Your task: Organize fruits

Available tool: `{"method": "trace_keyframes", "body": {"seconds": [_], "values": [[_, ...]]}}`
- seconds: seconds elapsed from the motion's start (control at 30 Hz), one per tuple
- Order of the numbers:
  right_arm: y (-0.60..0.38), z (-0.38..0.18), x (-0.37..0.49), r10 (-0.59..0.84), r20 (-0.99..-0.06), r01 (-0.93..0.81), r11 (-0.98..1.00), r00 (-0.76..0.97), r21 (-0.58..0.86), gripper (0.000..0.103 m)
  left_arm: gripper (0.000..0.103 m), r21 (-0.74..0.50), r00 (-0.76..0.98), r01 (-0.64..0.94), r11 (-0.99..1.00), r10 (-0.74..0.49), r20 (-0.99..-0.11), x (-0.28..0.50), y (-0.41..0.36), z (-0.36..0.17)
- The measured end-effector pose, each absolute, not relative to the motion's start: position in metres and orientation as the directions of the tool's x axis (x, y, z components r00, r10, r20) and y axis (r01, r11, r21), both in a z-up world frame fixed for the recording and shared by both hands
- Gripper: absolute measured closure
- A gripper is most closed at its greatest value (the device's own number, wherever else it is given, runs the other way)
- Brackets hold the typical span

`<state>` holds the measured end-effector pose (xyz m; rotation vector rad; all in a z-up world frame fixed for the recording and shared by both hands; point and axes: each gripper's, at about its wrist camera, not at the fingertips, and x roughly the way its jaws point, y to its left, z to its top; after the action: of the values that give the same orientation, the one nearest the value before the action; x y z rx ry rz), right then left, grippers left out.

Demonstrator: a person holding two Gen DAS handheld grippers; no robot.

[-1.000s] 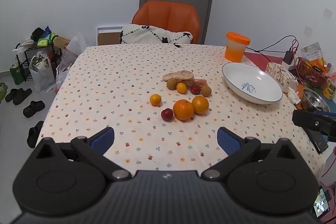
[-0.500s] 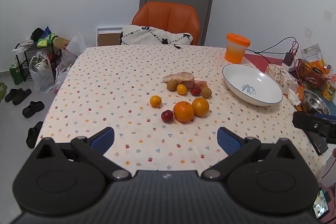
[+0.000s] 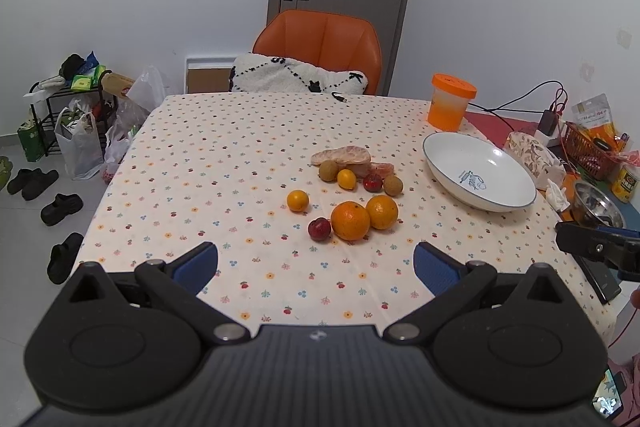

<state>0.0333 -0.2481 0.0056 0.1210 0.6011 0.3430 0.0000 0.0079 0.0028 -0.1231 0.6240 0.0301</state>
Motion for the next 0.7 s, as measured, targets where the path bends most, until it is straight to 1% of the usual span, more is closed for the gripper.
{"method": "trace_keyframes", "body": {"seconds": [0.7], "values": [[-0.246,0.0028,0.0322,0.35,-0.542,-0.282,0.937,0.764,0.206,0.0,0.0,-0.107,0.813,-0.065,0.992,-0.01,-0.582,-0.0009,0.0087,0.0033]]}}
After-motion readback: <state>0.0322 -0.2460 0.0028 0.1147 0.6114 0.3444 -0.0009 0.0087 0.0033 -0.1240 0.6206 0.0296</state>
